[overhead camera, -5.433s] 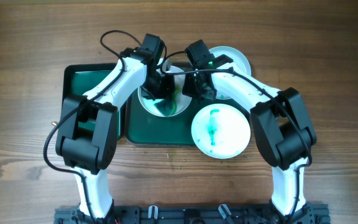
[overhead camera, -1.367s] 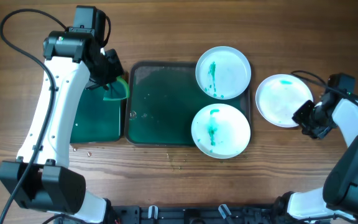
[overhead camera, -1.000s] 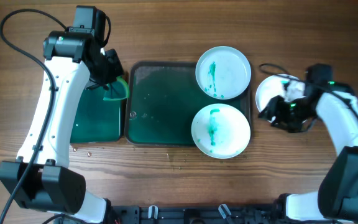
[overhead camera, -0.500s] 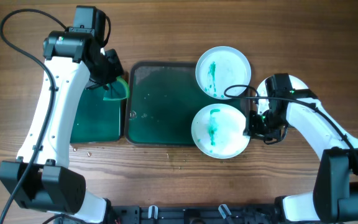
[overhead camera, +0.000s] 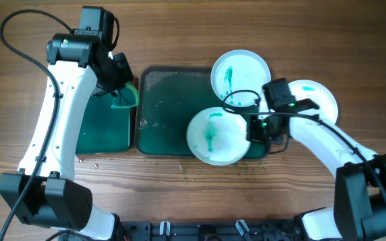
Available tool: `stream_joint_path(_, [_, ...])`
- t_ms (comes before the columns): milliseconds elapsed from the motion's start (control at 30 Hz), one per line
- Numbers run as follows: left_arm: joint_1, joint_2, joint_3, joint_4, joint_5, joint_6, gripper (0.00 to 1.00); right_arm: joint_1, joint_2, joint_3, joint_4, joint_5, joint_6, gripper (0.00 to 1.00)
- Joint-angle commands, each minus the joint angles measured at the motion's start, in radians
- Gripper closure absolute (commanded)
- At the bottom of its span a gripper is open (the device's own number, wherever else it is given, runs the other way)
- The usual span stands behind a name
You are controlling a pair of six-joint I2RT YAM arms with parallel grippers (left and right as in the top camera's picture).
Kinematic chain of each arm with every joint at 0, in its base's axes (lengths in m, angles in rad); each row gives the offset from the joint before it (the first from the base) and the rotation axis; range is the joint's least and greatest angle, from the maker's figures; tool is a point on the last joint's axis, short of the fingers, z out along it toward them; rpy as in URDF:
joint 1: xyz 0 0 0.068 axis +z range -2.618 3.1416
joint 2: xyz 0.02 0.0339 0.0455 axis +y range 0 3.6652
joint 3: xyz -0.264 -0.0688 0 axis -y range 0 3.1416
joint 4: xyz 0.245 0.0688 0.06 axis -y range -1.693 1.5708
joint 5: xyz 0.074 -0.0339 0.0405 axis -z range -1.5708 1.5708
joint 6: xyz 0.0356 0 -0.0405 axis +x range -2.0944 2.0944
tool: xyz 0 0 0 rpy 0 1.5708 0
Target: Clean dirty plates on tray and stack at the side
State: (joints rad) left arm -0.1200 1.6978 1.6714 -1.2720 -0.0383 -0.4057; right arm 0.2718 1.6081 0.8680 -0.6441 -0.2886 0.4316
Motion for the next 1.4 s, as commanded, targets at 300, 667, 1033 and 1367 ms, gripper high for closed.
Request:
stream_joint_path(300, [-0.005, 0.05, 0.014, 0.011, 0.035, -0.051, 0.96, 0.287, 0.102, 0.003, 0.396, 0.064, 0.456, 0.96])
stream_joint_path(667, [-0.103, 0.128, 0.013, 0.043, 0.04, -0.051, 0.96, 0.195, 0.145, 0.134, 0.337, 0.004, 0.154, 0.69])
stream_joint_path(1033, [-0.123, 0.148, -0.005, 0.07, 0.054, -0.049, 0.96, 0.214, 0.287, 0.222, 0.232, -0.128, 0.068, 0.77])
stream_joint_path(1367, [-0.205, 0.148, -0.167, 0.208, 0.129, 0.022, 0.96, 0.215, 0.301, 0.222, 0.24, -0.117, 0.104, 0.96])
